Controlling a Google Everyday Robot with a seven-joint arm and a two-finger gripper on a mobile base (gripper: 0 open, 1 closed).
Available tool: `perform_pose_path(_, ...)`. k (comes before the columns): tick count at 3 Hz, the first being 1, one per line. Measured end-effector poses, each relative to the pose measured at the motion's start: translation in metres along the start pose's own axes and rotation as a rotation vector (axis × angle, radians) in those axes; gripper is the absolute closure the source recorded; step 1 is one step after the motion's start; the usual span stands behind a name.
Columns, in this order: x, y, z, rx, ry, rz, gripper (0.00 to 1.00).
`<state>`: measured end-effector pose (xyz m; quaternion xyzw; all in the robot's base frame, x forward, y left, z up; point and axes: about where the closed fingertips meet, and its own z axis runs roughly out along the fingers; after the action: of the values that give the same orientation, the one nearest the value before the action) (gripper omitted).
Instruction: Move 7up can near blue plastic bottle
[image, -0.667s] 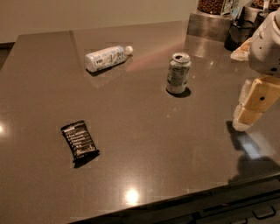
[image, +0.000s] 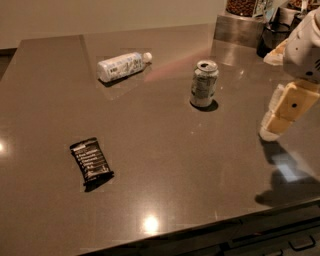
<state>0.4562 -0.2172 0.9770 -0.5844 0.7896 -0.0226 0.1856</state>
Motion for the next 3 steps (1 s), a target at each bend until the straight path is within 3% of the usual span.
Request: perform_pose_path(3, -0.054, -0.095, 0.063, 0.079, -0.247, 0.257, 0.00)
